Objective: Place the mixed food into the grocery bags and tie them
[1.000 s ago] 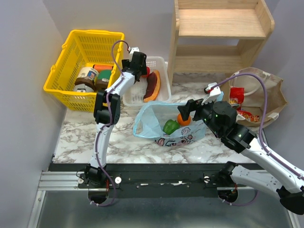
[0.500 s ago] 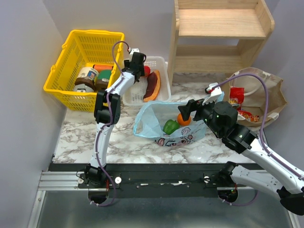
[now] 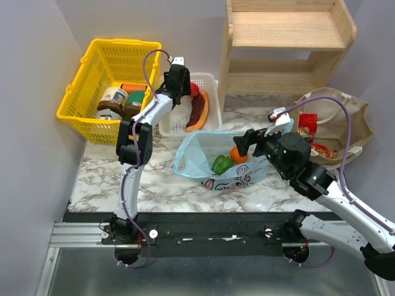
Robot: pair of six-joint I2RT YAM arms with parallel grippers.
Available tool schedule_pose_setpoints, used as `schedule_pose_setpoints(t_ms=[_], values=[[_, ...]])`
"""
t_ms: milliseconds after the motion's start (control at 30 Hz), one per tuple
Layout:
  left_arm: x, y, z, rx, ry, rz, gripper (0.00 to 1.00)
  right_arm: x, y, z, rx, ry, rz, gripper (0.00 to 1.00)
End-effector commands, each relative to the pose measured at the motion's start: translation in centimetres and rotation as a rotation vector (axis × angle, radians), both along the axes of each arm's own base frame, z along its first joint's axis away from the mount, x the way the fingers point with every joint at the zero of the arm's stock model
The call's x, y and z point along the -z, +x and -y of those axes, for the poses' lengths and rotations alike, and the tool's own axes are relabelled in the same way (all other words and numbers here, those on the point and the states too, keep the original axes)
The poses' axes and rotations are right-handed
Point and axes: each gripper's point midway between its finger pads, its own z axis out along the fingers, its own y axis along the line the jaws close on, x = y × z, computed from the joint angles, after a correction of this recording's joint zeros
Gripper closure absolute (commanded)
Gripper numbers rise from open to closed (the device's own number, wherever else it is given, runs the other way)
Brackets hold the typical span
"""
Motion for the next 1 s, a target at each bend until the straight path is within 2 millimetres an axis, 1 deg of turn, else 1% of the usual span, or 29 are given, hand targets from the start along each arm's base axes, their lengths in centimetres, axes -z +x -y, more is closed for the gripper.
schedule_pose_setpoints(t_ms=[0, 67, 100, 133, 167, 200, 267, 300, 333, 367, 400, 433, 467, 500, 533, 567, 600, 667, 700, 733, 767, 800, 833, 867, 900, 967], values=[[-11.6, -1.6, 3.0, 0.123, -0.063, 0.247, 0.59, -1.1, 0.2, 0.6, 0.017, -0.02, 0.049, 0.0], [-12.1, -2.5, 3.1, 0.133, -0.067, 0.253, 0.59, -1.4, 0.2, 0.3, -0.001, -0.017, 0.064, 0.0], [-12.6, -3.5, 2.8, 0.134, -0.07, 0.257, 0.59, -1.6, 0.3, 0.3, -0.002, -0.016, 0.075, 0.0], [-12.6, -4.2, 2.9, 0.137, -0.073, 0.249, 0.59, -1.7, 0.2, 0.1, -0.01, -0.013, 0.082, 0.0], [-13.0, -4.7, 2.9, 0.14, -0.083, 0.264, 0.6, -1.8, 0.2, 0.0, -0.018, -0.012, 0.085, 0.0], [-13.3, -5.9, 2.5, 0.143, -0.093, 0.267, 0.6, -1.9, 0.3, -0.1, -0.022, -0.012, 0.093, 0.0], [-13.8, -7.5, 2.5, 0.153, -0.118, 0.27, 0.6, -1.7, 0.3, -0.2, -0.027, -0.016, 0.096, 0.0], [-14.2, -9.4, 2.5, 0.18, -0.139, 0.28, 0.6, -1.8, 0.4, -0.2, -0.024, -0.019, 0.108, 0.0], [-14.6, -10.6, 2.8, 0.207, -0.156, 0.289, 0.61, -1.4, 0.6, -0.1, -0.017, -0.034, 0.105, 0.0], [-15.2, -12.1, 3.6, 0.238, -0.185, 0.305, 0.62, -1.2, 0.8, 0.3, 0.006, -0.046, 0.107, 0.0], [-16.2, -14.8, 4.2, 0.307, -0.216, 0.339, 0.62, -1.1, 1.0, 0.6, 0.024, -0.055, 0.11, 0.0], [-16.9, -16.3, 4.8, 0.342, -0.228, 0.361, 0.62, -1.0, 1.1, 0.8, 0.032, -0.065, 0.113, 0.0], [-17.6, -18.4, 6.4, 0.4, -0.236, 0.383, 0.62, -0.8, 1.2, 1.2, 0.051, -0.075, 0.117, 0.0], [-18.9, -21.1, 6.6, 0.442, -0.244, 0.427, 0.62, -0.9, 1.3, 1.4, 0.06, -0.089, 0.129, 0.0], [-19.5, -23.3, 8.2, 0.534, -0.261, 0.441, 0.62, -0.8, 1.3, 1.6, 0.064, -0.099, 0.134, 0.0], [-20.1, -25.1, 8.9, 0.583, -0.269, 0.459, 0.63, -0.5, 1.3, 1.7, 0.068, -0.103, 0.132, 0.0], [-20.8, -28.4, 9.9, 0.655, -0.279, 0.483, 0.63, -0.6, 1.4, 2.1, 0.082, -0.104, 0.145, 0.0], [-21.5, -31.5, 10.5, 0.719, -0.319, 0.503, 0.63, -0.4, 1.3, 2.1, 0.078, -0.111, 0.15, 0.0], [-21.8, -33.6, 10.3, 0.74, -0.387, 0.519, 0.63, -0.1, 1.4, 2.2, 0.083, -0.117, 0.152, 0.0], [-22.0, -35.1, 10.6, 0.768, -0.44, 0.521, 0.63, 0.0, 1.3, 2.0, 0.074, -0.12, 0.154, 0.0], [-22.2, -36.6, 10.8, 0.814, -0.482, 0.524, 0.64, 0.0, 1.4, 2.2, 0.079, -0.123, 0.155, 0.0], [-22.2, -38.1, 10.5, 0.841, -0.516, 0.536, 0.64, 0.0, 1.4, 2.3, 0.084, -0.124, 0.155, 0.0], [-22.0, -39.4, 11.0, 0.875, -0.543, 0.518, 0.64, 0.0, 1.4, 2.2, 0.082, -0.124, 0.156, 0.0], [-21.5, -40.2, 11.2, 0.897, -0.544, 0.495, 0.64, -0.2, 1.3, 2.3, 0.086, -0.119, 0.159, 0.0], [-19.9, -40.9, 11.4, 0.91, -0.517, 0.424, 0.64, -0.3, 1.3, 2.3, 0.088, -0.104, 0.159, 0.0], [-17.8, -42.3, 12.2, 0.958, -0.461, 0.342, 0.65, -0.6, 1.0, 2.4, 0.086, -0.084, 0.163, 0.0]])
